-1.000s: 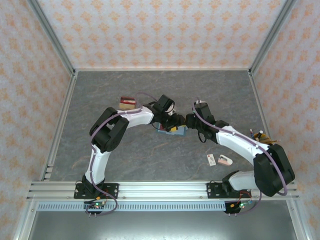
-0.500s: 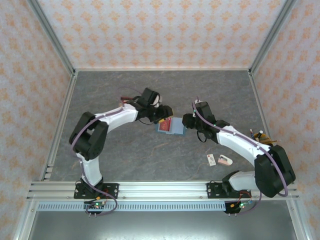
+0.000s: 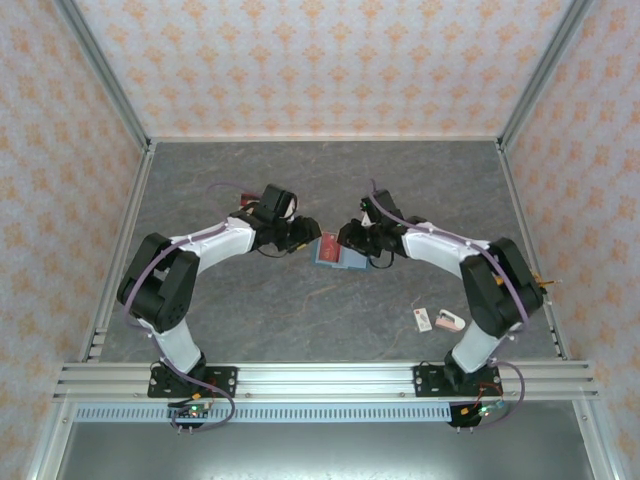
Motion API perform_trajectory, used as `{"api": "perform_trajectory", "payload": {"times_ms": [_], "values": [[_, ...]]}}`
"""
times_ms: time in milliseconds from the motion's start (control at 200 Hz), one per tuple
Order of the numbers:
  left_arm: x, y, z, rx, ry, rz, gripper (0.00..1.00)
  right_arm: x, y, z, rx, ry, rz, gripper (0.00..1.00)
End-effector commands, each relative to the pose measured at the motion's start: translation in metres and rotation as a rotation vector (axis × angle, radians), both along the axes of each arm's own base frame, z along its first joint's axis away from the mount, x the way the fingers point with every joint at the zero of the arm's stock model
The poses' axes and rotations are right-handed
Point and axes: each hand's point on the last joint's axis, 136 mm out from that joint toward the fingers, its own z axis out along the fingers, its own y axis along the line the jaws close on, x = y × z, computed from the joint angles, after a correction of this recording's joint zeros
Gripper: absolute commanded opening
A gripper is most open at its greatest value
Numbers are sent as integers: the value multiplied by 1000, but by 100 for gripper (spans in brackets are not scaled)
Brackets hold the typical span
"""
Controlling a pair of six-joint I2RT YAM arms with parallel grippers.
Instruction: Take the credit cards out of the card holder
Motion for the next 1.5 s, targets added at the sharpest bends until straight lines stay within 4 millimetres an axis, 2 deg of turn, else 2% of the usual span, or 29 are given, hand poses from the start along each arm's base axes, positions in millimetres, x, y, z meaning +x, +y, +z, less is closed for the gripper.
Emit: {"api": "perform_trajectory", "payload": {"times_ms": [0, 185, 345, 425, 440, 510, 841, 1196, 1496], "values": [[11, -5, -5, -5, -29, -2, 42, 15, 12, 5, 60, 21, -42, 28], [19, -14, -19, -10, 21, -16, 38, 23, 16, -18, 53, 68, -82, 20], [24, -21, -18, -26, 27, -36, 34, 23, 9, -32, 3, 86, -99, 19], [28, -23, -14, -47, 27, -35, 32, 22, 7, -35, -8, 83, -98, 19], [27, -23, -26, -35, 49, -34, 32, 22, 6, -35, -12, 83, -99, 19], [28, -22, -32, -32, 63, -29, 30, 22, 5, -37, -18, 83, -101, 19], [24, -15, -52, -4, 126, 15, 26, 21, 0, -46, -46, 74, -99, 18], [12, -3, -73, 13, 207, 63, 24, 18, 8, -51, 24, 68, -79, 17], [6, 3, -77, 15, 225, 85, 24, 17, 6, -50, 40, 38, -71, 10]]}}
